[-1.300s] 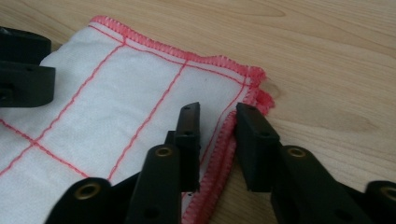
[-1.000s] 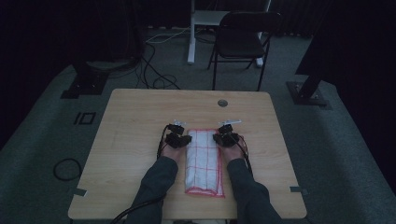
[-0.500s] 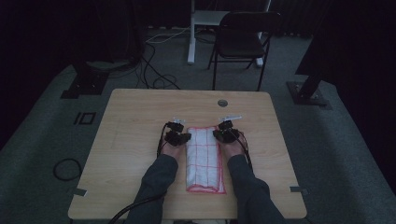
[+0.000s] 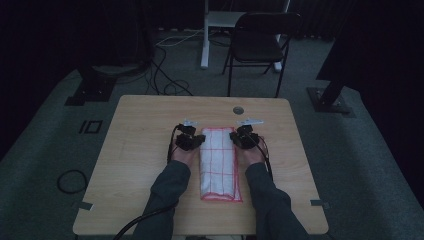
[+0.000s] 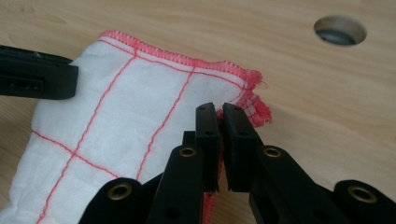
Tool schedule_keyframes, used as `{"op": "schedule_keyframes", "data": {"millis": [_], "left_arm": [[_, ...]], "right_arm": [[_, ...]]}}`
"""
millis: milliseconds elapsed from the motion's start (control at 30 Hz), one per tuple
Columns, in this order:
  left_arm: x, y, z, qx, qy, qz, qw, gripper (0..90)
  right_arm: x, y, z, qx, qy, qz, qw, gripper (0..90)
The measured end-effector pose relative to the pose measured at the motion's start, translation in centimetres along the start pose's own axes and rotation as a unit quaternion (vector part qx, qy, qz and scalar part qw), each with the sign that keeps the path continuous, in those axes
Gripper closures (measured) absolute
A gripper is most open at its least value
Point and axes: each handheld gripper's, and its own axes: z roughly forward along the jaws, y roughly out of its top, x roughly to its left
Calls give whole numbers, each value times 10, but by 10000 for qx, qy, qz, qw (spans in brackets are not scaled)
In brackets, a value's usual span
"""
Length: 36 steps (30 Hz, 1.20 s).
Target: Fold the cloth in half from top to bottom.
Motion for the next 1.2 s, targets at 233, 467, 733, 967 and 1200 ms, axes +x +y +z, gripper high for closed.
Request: {"op": "schedule_keyframes", "data": {"millis": [233, 467, 733, 967, 1200], "left_arm": [[-6, 13, -13, -242, -38, 126, 9996, 873], [-10, 9, -15, -250, 5, 252, 9994, 872], [-17, -1, -27, -302, -73, 459, 9985, 871], [-21, -12, -37, -326, -102, 550, 9979, 870], [-22, -21, -43, -328, -124, 570, 9978, 870]], "right_arm": [[-1, 7, -14, -320, -3, -68, 9995, 860], [2, 6, -20, -340, 16, -194, 9992, 860], [4, -3, -28, -338, 150, -236, 9990, 859], [12, -11, -42, -406, 290, -329, 9982, 857], [19, -17, -50, -414, 380, -443, 9974, 855]]}}
